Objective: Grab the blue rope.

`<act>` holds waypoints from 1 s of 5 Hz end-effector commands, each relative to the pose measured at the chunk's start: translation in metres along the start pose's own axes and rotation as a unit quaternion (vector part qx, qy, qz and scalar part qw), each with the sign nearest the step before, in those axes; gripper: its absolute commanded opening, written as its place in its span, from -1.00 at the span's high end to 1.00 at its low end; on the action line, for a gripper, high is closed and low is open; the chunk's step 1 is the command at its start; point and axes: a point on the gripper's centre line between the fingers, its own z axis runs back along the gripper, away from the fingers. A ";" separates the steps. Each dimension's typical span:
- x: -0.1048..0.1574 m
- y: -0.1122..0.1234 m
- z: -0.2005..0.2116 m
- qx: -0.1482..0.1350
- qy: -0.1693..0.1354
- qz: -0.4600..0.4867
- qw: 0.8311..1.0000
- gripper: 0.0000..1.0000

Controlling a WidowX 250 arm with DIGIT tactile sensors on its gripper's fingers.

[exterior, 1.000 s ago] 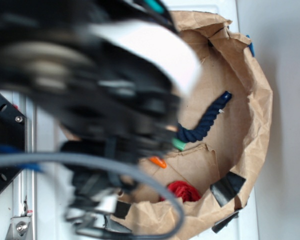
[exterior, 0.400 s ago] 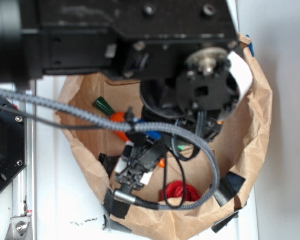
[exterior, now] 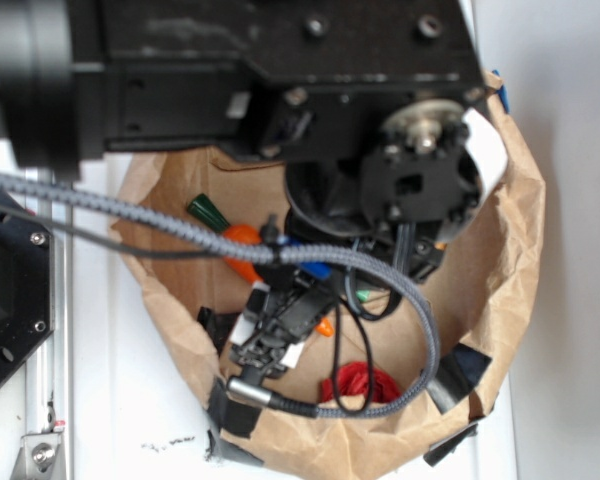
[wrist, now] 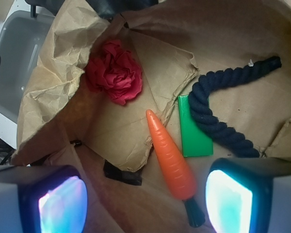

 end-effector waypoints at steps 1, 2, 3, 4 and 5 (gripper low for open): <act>0.003 0.026 -0.002 0.013 -0.039 -0.037 0.998 -1.00; 0.000 0.041 -0.005 0.027 -0.057 -0.063 0.996 -1.00; -0.008 0.044 -0.017 0.064 -0.066 -0.127 0.988 -1.00; -0.012 0.056 -0.031 0.090 -0.055 -0.167 0.980 -1.00; -0.007 0.071 -0.047 0.099 -0.046 -0.188 0.976 -1.00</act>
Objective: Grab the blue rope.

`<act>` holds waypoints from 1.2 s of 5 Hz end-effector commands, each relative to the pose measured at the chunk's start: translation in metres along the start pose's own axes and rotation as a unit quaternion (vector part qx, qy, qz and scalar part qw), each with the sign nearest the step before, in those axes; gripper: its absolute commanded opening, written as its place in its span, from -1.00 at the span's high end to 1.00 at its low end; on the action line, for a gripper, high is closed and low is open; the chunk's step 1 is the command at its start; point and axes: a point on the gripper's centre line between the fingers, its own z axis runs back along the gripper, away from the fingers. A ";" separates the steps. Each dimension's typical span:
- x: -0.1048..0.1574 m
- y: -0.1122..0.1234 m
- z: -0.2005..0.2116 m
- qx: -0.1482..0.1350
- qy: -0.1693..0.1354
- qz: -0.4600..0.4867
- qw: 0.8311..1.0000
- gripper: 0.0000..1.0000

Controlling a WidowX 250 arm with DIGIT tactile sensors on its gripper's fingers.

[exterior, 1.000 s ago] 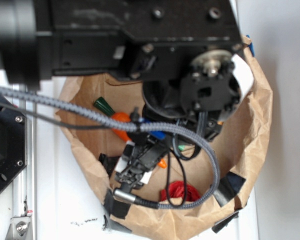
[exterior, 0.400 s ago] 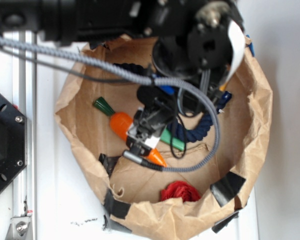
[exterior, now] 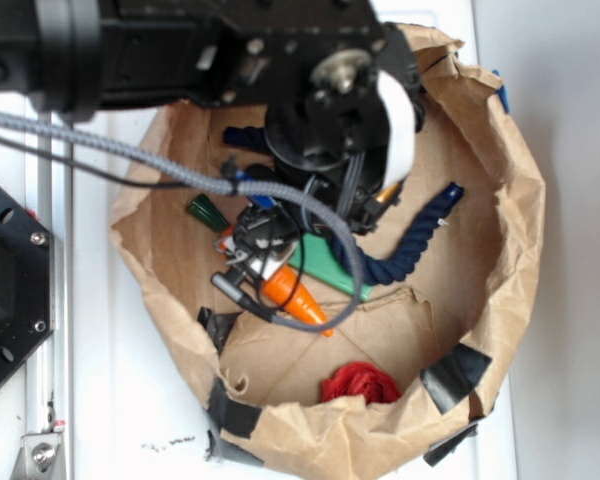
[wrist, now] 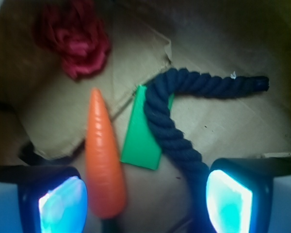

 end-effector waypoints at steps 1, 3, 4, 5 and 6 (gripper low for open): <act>-0.001 0.030 -0.020 0.011 0.001 -0.005 1.000 -1.00; 0.006 0.039 -0.062 -0.008 0.020 -0.023 1.000 -1.00; 0.012 0.040 -0.069 -0.009 0.019 -0.030 0.999 -1.00; 0.016 0.037 -0.077 -0.002 0.032 -0.045 0.998 -1.00; 0.020 0.026 -0.084 0.005 0.039 -0.065 0.997 -1.00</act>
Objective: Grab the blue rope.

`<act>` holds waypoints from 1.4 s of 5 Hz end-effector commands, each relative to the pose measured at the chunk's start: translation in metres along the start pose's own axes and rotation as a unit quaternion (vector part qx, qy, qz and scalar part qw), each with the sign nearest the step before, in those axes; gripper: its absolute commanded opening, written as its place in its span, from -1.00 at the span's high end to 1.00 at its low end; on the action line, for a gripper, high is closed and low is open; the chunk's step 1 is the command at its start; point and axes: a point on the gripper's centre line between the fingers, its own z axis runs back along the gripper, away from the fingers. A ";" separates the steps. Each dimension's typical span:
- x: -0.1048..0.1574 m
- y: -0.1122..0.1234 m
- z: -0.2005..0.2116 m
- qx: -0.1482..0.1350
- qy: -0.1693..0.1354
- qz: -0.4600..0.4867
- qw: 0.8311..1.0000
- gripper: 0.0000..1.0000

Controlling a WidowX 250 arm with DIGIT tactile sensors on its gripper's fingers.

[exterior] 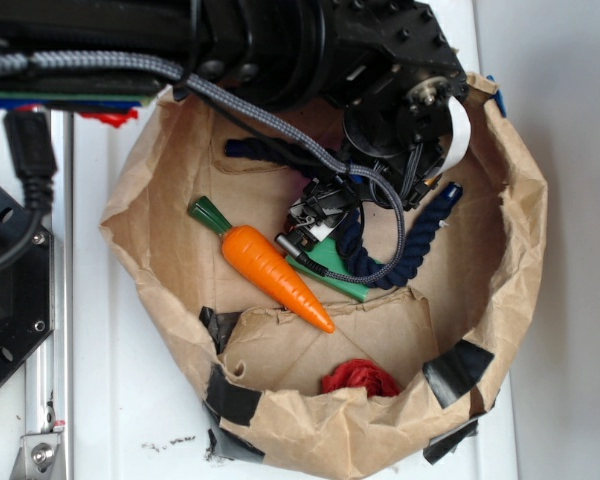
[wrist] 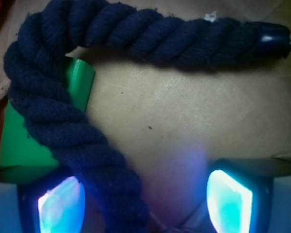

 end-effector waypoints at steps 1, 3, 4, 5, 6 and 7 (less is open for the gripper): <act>0.010 -0.029 -0.019 0.026 -0.002 -0.031 0.999 1.00; 0.002 -0.042 -0.023 0.036 -0.004 -0.034 0.999 1.00; 0.002 -0.045 -0.022 0.038 -0.007 -0.031 0.999 1.00; 0.001 -0.048 -0.022 0.038 -0.009 -0.032 0.999 1.00; 0.001 -0.049 -0.021 0.038 -0.010 -0.030 0.999 1.00; 0.000 -0.050 -0.018 0.039 -0.014 -0.027 0.999 1.00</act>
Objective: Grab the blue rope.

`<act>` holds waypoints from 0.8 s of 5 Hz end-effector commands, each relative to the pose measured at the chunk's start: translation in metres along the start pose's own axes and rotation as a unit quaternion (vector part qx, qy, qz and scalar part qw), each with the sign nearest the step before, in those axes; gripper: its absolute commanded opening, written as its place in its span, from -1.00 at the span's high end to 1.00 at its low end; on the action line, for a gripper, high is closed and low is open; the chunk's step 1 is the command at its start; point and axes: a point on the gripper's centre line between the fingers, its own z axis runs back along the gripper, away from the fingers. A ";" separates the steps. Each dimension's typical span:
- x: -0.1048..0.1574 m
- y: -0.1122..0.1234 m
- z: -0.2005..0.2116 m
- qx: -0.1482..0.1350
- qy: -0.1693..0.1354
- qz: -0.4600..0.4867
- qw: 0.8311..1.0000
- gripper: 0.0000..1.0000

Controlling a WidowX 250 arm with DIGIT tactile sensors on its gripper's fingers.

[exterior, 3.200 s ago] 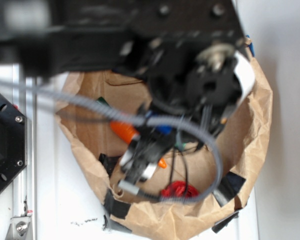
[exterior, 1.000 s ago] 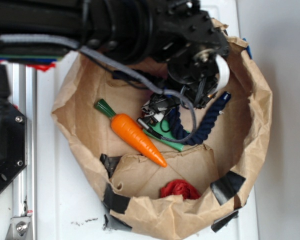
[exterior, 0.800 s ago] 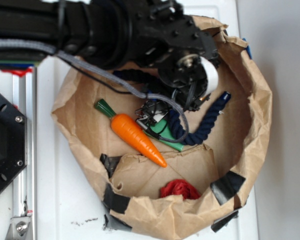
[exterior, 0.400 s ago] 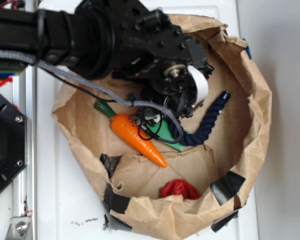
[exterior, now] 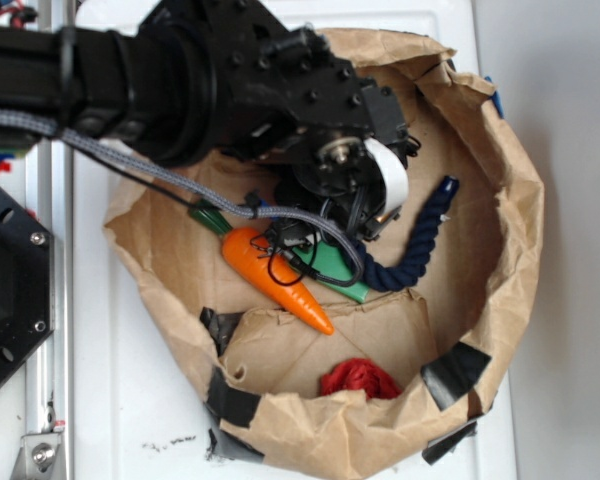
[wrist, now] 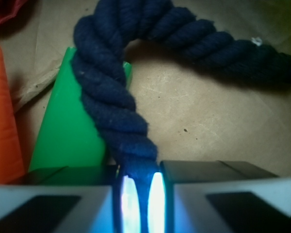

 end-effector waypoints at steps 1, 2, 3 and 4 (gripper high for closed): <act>-0.001 -0.009 0.006 -0.016 -0.021 0.003 1.000 1.00; 0.001 -0.009 0.032 -0.023 -0.041 0.023 0.999 1.00; 0.012 -0.014 0.079 -0.038 -0.062 0.059 0.996 1.00; 0.024 0.000 0.109 -0.027 -0.073 0.077 0.994 1.00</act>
